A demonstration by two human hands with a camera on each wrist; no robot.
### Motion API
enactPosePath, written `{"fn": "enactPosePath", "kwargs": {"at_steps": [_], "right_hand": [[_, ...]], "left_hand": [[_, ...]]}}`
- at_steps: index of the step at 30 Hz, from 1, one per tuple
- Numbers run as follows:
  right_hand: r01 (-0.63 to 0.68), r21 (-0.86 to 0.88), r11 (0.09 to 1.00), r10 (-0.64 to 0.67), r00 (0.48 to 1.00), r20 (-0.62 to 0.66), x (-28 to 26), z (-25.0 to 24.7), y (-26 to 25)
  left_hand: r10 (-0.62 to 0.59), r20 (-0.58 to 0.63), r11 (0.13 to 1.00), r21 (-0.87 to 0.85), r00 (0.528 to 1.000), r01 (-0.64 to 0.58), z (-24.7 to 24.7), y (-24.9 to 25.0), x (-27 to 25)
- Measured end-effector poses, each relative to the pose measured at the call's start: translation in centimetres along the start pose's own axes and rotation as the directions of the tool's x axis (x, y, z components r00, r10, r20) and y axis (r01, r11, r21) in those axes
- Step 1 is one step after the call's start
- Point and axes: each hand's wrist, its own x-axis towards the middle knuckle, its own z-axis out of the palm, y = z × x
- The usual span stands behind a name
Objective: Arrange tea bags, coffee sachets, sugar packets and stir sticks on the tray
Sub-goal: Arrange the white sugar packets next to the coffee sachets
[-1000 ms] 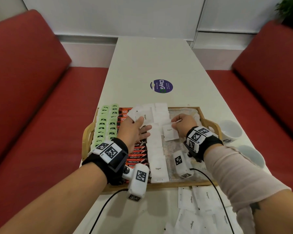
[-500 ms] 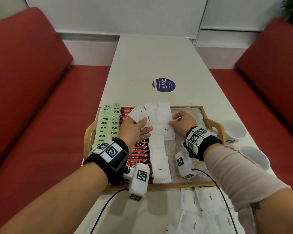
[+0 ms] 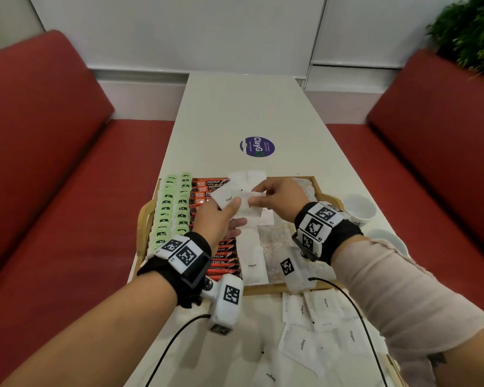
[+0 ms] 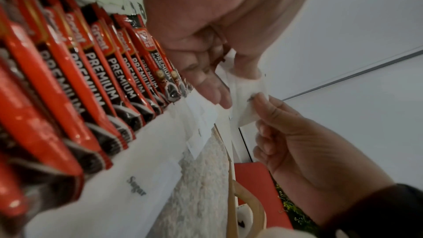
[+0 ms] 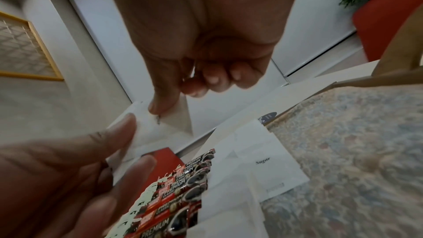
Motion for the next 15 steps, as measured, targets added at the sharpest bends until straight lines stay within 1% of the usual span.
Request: {"fn": "enactPosePath", "kwargs": {"at_steps": [2,5,7,8,9,11,12,13,15], "right_hand": [[0.001,0.03,1.0,0.0,0.999,-0.033,-0.6,-0.3,-0.2],[0.019,0.015,1.0,-0.019,0.999,-0.033,-1.2,-0.6,-1.0],[-0.002,0.042,0.999,0.001,1.0,0.006,-1.5,-0.9,-1.6],[-0.001,0.02,1.0,0.001,0.999,0.036,-1.7,-1.0,-1.8],[0.018,-0.048,0.999,-0.015,0.998,0.064,-1.9,-1.2,-2.0],[0.09,-0.217,0.972,-0.067,0.991,0.113,-2.0,-1.2,-2.2],[0.113,-0.26,0.959,-0.083,0.989,0.125,-2.0,-1.2,-2.3],[0.116,-0.267,0.957,-0.085,0.988,0.126,-2.0,-1.2,-2.4],[0.095,-0.208,0.973,-0.079,0.993,0.084,-1.8,-1.3,-2.3]], "left_hand": [[-0.015,-0.017,1.0,-0.023,1.0,0.014,0.0,0.1,-0.4],[-0.052,-0.016,0.998,-0.034,0.999,0.051,0.1,0.4,-0.9],[-0.086,-0.007,0.996,-0.03,0.996,0.086,0.2,0.4,-1.1],[-0.096,0.001,0.995,-0.021,0.995,0.096,0.3,0.4,-1.3],[-0.101,0.012,0.995,-0.006,0.995,0.101,0.3,0.4,-1.4],[-0.111,0.051,0.993,0.034,0.992,0.109,0.4,0.6,-1.7],[-0.119,0.08,0.992,0.053,0.99,0.115,0.4,0.7,-1.8],[-0.125,0.116,0.991,0.07,0.985,0.118,0.5,0.7,-2.0],[-0.123,0.193,0.988,0.111,0.973,0.103,0.6,0.8,-2.3]]}}
